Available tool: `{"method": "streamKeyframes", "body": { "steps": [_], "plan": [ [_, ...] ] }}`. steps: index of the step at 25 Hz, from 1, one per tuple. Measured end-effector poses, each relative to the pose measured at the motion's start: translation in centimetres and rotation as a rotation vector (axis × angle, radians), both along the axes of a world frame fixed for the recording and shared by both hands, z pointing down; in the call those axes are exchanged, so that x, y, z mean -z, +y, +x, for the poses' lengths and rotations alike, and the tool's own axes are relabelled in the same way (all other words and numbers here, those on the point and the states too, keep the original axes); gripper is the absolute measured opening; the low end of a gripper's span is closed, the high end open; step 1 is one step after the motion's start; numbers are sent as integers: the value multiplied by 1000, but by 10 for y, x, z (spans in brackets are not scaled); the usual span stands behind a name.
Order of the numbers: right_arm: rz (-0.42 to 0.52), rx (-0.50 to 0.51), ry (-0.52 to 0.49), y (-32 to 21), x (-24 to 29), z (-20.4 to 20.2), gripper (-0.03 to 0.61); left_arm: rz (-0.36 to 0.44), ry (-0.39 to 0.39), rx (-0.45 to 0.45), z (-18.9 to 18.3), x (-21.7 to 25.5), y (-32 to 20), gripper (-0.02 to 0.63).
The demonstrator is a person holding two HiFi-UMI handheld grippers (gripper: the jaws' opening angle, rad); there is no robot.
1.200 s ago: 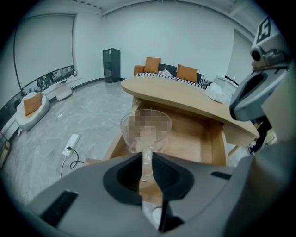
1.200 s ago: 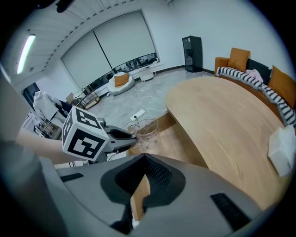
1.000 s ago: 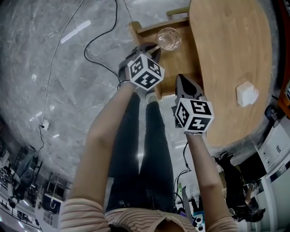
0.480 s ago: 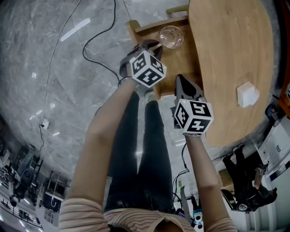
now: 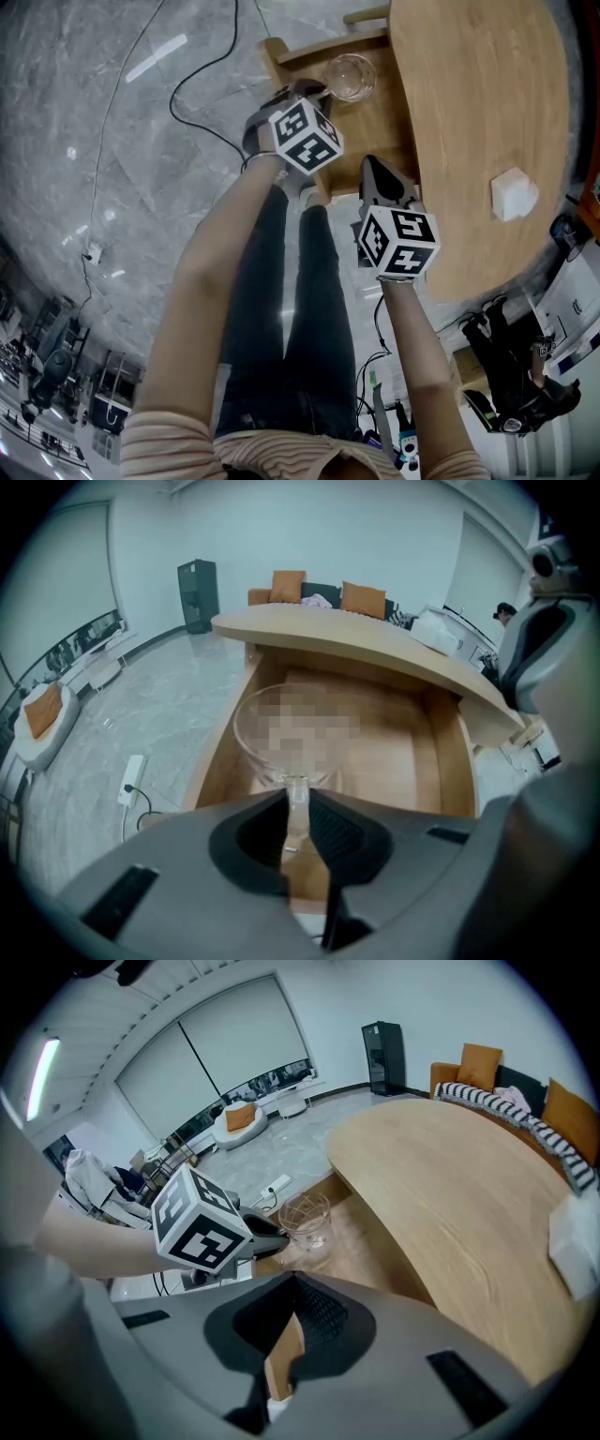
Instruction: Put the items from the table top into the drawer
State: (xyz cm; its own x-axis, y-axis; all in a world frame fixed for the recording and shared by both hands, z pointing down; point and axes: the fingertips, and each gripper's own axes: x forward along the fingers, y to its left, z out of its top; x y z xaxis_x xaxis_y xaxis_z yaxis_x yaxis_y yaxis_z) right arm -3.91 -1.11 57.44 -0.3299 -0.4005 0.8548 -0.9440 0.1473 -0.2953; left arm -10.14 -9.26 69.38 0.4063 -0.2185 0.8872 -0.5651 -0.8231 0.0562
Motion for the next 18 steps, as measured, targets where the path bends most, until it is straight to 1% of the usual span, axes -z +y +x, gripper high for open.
{"method": "streamKeyframes", "body": {
  "steps": [5,12,18],
  "plan": [
    [-8,0,1,2,-2,4,9,-45,-29,25,-1,-12,4,51],
    [-20,-4,2,0,-4,10,9,-69,-50,30,4,-20,4,49],
    [-29,0,-4,0,-7,12,9,-92,-76,5,8,-29,4,49]
  ]
}}
